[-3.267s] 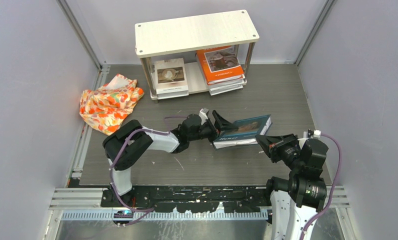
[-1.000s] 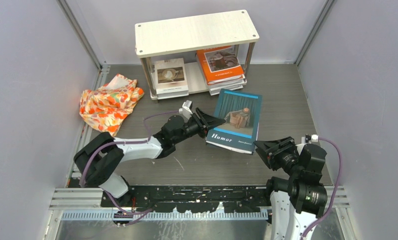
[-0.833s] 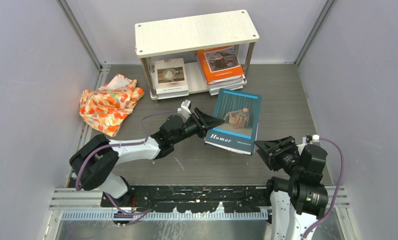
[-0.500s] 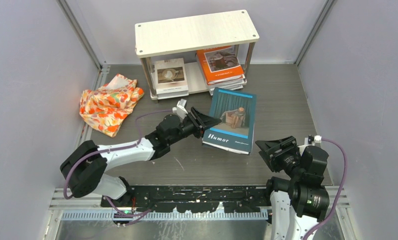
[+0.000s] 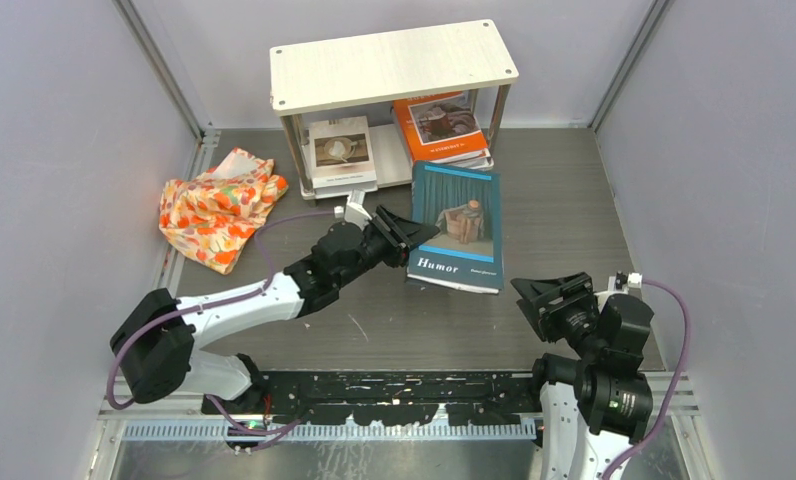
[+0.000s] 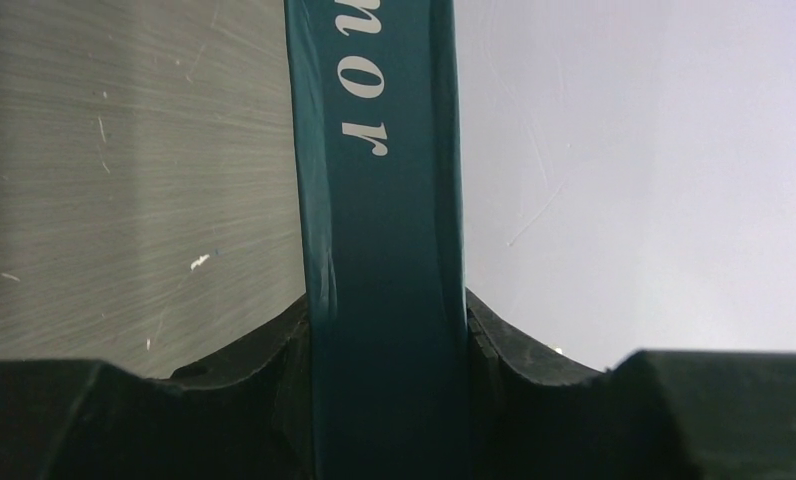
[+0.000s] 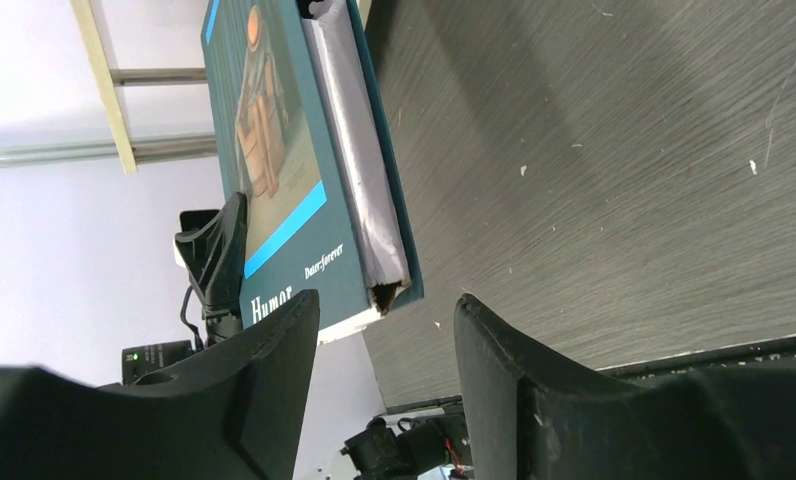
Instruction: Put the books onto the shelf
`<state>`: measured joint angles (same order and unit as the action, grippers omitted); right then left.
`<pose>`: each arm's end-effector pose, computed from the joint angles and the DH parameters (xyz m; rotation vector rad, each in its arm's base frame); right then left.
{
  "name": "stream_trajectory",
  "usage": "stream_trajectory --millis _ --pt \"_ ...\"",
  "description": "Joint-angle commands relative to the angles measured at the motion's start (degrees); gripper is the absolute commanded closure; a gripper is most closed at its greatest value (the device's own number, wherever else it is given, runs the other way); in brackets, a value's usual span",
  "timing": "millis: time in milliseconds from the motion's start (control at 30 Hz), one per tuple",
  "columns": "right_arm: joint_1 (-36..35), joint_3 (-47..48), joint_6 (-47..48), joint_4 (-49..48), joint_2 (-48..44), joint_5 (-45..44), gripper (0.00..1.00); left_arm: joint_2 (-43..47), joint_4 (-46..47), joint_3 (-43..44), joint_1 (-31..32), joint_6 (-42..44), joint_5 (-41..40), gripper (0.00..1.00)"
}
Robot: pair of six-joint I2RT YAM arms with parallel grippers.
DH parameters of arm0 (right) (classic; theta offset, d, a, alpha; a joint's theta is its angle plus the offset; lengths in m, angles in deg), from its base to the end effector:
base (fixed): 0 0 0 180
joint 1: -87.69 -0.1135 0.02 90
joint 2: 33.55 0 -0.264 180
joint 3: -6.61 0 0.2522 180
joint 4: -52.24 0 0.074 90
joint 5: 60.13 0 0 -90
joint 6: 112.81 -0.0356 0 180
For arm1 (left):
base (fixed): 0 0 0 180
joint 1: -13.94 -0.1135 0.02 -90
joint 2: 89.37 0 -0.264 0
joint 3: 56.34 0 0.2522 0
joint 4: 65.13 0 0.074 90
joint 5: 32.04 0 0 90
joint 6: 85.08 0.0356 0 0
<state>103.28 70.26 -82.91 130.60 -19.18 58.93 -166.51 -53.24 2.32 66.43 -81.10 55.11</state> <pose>0.0245 0.0111 0.3191 1.0546 1.8887 0.9893 0.1897 -0.2442 0.2784 -0.6283 1.9298 -1.6730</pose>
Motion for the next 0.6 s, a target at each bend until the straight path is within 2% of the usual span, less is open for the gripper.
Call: stream_trajectory --millis 0,567 --pt "-0.01 -0.59 -0.85 -5.91 0.24 0.21 0.42 1.95 1.96 4.39 0.02 2.87 -4.61 0.56" --pt "-0.04 -6.36 -7.61 -21.09 3.59 0.13 0.40 -5.80 4.74 10.83 -1.06 2.26 -6.32 0.55"
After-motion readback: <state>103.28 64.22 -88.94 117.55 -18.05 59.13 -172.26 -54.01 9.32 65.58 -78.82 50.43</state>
